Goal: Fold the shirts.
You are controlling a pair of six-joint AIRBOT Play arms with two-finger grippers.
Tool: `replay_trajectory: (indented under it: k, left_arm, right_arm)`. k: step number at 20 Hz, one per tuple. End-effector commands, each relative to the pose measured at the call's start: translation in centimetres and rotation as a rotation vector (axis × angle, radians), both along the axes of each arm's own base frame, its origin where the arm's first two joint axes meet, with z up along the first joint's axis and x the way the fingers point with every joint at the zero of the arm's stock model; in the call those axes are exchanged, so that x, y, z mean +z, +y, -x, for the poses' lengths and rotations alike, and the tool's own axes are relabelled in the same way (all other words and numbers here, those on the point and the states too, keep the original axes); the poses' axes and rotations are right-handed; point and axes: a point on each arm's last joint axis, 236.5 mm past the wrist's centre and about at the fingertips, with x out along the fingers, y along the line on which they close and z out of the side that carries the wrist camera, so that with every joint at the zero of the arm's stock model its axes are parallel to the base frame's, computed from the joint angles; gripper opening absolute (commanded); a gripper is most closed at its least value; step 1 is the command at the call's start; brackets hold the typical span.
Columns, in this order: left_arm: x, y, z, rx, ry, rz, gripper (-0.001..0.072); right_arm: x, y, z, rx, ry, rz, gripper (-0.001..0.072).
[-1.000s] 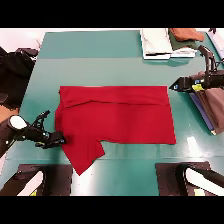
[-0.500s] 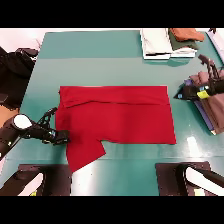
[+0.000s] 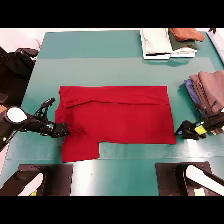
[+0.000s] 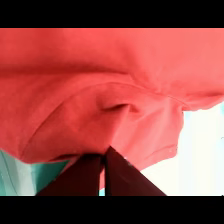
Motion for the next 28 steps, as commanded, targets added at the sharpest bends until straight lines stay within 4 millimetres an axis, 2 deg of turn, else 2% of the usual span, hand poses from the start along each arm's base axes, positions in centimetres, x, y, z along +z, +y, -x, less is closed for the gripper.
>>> replay_trajectory:
  k: [1,4,5,6,7,9,11,15,17,18,21,23,25,28]
  left_arm:
    - [0.2,0.0,-0.3,-0.007,-0.015,-0.001,0.0027]
    - [0.2,0.0,-0.1,-0.018,-0.014,-0.005,0.0027]
    - [0.2,0.1,0.1,-0.023,-0.007,-0.006,0.0026]
    - [0.2,0.3,0.3,-0.034,0.001,-0.018,0.0026]
    - [0.4,0.7,0.4,-0.048,0.004,-0.037,0.0025]
    - [1.4,1.5,1.2,-0.067,-0.021,-0.078,0.0025]
    - [3.0,2.4,2.8,-0.057,-0.045,-0.112,0.0025]
    - [4.9,2.5,7.3,-0.070,0.003,-0.111,0.0026]
    - [5.1,2.6,7.9,-0.055,0.013,-0.113,0.0026]
    - [5.1,2.7,7.1,-0.042,-0.010,-0.117,0.0026]
    - [4.8,2.7,3.0,0.019,-0.113,-0.113,0.0026]
    - [4.2,3.3,0.1,0.025,-0.153,-0.145,0.0026]
    - [3.7,4.6,-3.4,0.030,-0.182,-0.206,0.0027]
    - [3.7,6.1,-9.6,0.054,-0.241,-0.280,0.0027]
  right_arm:
    - [-2.4,2.1,1.5,-0.025,0.026,-0.033,0.0458]
    - [-2.9,3.7,0.5,0.045,-0.024,-0.015,0.0393]
    - [-2.8,4.1,0.3,0.081,-0.036,-0.008,0.0204]
    - [-2.4,4.6,0.0,0.134,-0.052,-0.011,0.0050]
    - [-1.8,4.8,-0.1,0.179,-0.056,-0.010,0.0020]
    - [-0.3,4.3,0.1,0.287,-0.041,0.025,0.0019]
    - [0.8,2.9,0.6,0.359,-0.055,0.113,0.0020]
    - [4.4,1.5,1.2,0.341,-0.173,0.216,0.0020]
    - [5.8,1.1,1.0,0.309,-0.255,0.251,0.0019]
    - [6.3,0.9,0.5,0.294,-0.297,0.271,0.0019]
    - [7.0,0.5,-1.7,0.285,-0.364,0.299,0.0019]
    - [7.9,0.9,-4.9,0.314,-0.410,0.303,0.0019]
    - [8.3,1.4,-9.0,0.342,-0.462,0.314,0.0019]
    - [8.0,1.9,-14.7,0.363,-0.469,0.308,0.0019]
